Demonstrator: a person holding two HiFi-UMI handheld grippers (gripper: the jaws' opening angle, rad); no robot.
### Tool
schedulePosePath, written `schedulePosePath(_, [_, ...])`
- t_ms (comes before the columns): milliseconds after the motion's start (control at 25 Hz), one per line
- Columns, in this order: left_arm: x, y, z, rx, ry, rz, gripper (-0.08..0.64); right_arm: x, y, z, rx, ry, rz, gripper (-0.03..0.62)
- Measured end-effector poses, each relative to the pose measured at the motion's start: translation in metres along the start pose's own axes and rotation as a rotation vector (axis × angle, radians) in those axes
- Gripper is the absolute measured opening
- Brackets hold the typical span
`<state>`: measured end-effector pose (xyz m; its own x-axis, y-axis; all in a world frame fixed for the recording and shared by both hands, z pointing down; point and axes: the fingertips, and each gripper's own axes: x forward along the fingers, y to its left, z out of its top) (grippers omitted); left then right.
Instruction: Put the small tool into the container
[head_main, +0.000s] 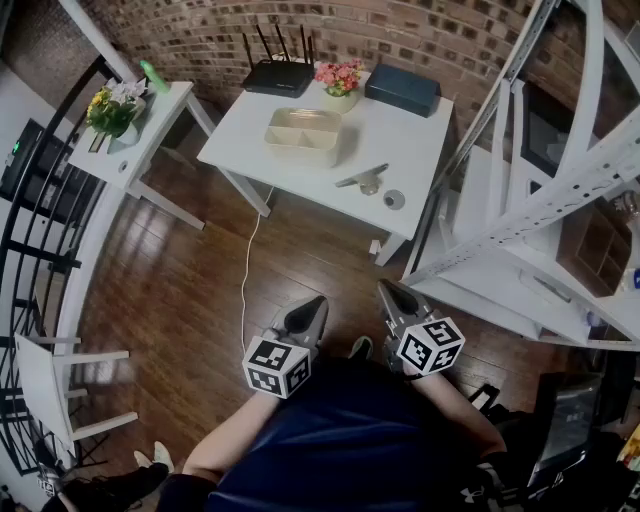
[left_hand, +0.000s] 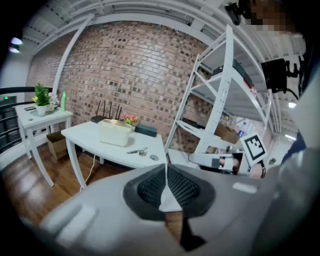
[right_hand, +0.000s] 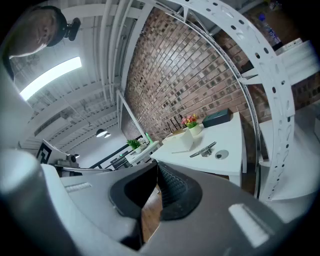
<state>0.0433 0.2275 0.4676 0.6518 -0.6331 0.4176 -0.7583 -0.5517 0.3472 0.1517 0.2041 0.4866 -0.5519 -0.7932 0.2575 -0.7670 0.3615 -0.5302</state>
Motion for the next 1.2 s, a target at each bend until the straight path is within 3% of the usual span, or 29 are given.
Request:
schedulePosePath(160, [0.007, 0.014, 0.003, -0.023, 0.005, 0.013, 0.011, 0.013, -0.007, -0.002, 0.033, 0.009, -0.001, 0.012])
schedulePosePath(400, [0.034, 0.05, 0.015, -0.026, 0.014, -0.04, 0.011, 0.056, -0.015, 0.004, 0.062, 0.015, -0.011, 0.012])
schedulePosePath(800, [0.081, 0.17, 0.099, -0.057, -0.022, -0.174, 0.011, 0.163, -0.031, 0.046, 0.157, -0.027, -0.217, 0.012])
schedulePosePath(1200, [0.101, 0.245, 0.124, -0.118, 0.0, -0.248, 0.011, 0.222, -0.033, 0.055, 0.23, -0.019, -0.352, 0.012])
